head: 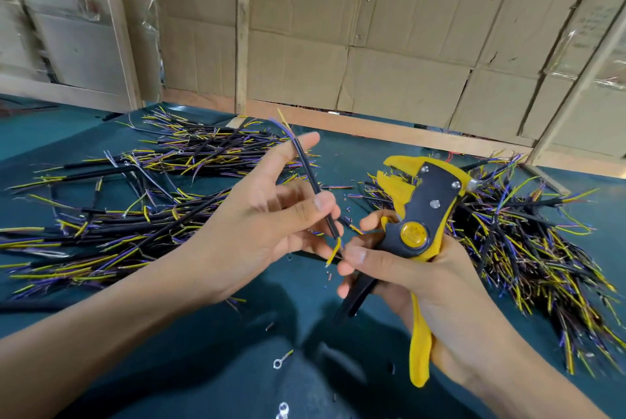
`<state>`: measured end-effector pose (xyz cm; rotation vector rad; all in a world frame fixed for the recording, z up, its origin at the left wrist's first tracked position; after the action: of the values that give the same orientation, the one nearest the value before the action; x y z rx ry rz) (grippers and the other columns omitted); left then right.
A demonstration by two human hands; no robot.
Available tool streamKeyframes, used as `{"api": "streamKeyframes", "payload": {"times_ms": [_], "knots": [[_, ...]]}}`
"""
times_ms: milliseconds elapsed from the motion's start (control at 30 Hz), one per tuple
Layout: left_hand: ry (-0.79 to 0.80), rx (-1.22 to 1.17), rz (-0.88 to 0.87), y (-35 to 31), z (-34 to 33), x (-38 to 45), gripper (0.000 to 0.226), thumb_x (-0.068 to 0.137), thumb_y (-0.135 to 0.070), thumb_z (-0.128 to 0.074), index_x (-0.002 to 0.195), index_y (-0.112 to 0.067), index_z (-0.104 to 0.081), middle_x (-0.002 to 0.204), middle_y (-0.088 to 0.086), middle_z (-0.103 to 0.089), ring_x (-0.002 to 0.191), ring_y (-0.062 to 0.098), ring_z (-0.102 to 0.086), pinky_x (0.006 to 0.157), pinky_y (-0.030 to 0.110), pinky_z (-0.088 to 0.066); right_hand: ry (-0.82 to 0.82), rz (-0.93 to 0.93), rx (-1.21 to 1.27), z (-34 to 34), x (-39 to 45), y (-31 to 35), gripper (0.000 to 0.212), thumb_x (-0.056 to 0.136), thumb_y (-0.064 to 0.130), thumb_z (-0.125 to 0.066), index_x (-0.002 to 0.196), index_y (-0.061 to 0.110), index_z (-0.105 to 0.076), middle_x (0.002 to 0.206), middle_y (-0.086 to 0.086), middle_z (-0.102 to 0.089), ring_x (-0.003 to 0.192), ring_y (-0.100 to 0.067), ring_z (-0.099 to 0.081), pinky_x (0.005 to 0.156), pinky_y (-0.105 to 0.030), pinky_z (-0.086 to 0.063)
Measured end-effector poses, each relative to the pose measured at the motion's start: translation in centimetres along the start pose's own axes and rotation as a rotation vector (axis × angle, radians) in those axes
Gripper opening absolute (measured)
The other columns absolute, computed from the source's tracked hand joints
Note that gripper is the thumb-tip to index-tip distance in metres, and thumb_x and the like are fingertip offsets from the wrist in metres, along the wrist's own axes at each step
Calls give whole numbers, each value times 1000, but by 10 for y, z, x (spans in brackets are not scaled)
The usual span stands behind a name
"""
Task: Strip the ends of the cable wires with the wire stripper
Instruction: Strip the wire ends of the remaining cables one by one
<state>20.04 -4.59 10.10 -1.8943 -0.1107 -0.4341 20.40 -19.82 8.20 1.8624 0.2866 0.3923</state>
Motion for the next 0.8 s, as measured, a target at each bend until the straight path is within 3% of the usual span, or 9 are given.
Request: {"api": "streamKeyframes", "payload": {"times_ms": [100,200,267,367,433,533,667,733,800], "knots": [[-117,238,-111,-13,24,7,54,93,-12,-62,141,-34,-53,77,8,-52,65,18,-52,61,35,-52,-42,-55,-18,4,1,-6,38,56,-4,-89,88,6,-73,85,-26,-70,66,-33,-68,59,-44,-58],[-333,999,-296,-44,68,13,37,101,-17,-56,132,-36,-63,77,-10,-59,61,4,-47,65,20,-44,-65,-81,-33,9,3,-7,39,58,0,-90,92,6,-72,90,-25,-72,69,-32,-69,61,-45,-58],[-343,1430,-332,-54,90,14,31,98,-18,-60,126,-30,-68,90,-5,-68,79,7,-55,77,25,-40,-81,-88,-9,12,5,-7,40,59,3,-87,96,3,-69,88,-24,-71,68,-32,-68,62,-46,-58],[-315,1796,-177,-43,116,17,33,97,-29,-60,129,-30,-65,117,0,-69,112,30,-52,96,46,-36,-97,-85,4,16,6,-6,42,59,0,-86,96,2,-68,84,-22,-68,66,-32,-66,62,-47,-57],[-286,1857,-108,-36,118,18,44,98,-46,-54,140,-33,-55,138,-2,-56,127,30,-41,107,50,-28,-109,-80,5,18,7,-6,41,60,7,-83,97,1,-67,83,-22,-67,65,-31,-65,61,-45,-57],[-23,1840,-291,-32,76,15,56,95,-63,-36,140,-35,-54,136,-9,-56,126,26,-44,102,49,-29,-126,-54,37,21,8,-4,36,65,7,-78,99,1,-66,81,-20,-65,65,-31,-63,60,-45,-56],[331,2017,-401,16,14,10,55,97,-59,-37,142,-30,-50,136,-14,-57,132,19,-45,106,52,-29,-189,34,62,28,9,9,25,73,10,-74,96,5,-65,79,-14,-64,67,-27,-62,63,-45,-57],[398,2115,-281,43,10,16,45,103,-50,-31,141,-32,-47,136,-14,-53,137,18,-36,114,50,-15,-222,72,76,35,10,15,23,74,10,-73,95,7,-63,79,-13,-63,66,-25,-62,64,-46,-57],[387,2087,-332,44,8,18,33,105,-43,-32,125,-33,-56,126,-13,-54,134,17,-37,115,47,-10,-246,87,80,41,12,20,24,75,10,-73,97,7,-63,78,-12,-63,65,-25,-62,66,-47,-58]]}}
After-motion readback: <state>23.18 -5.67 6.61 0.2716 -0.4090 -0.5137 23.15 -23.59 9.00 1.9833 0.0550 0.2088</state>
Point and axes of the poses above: each hand's wrist, its own x-axis towards the middle knuckle, its own z-axis out of the back of the hand, y = z × x, the point moved 7 cm from there along x, towards the middle knuckle
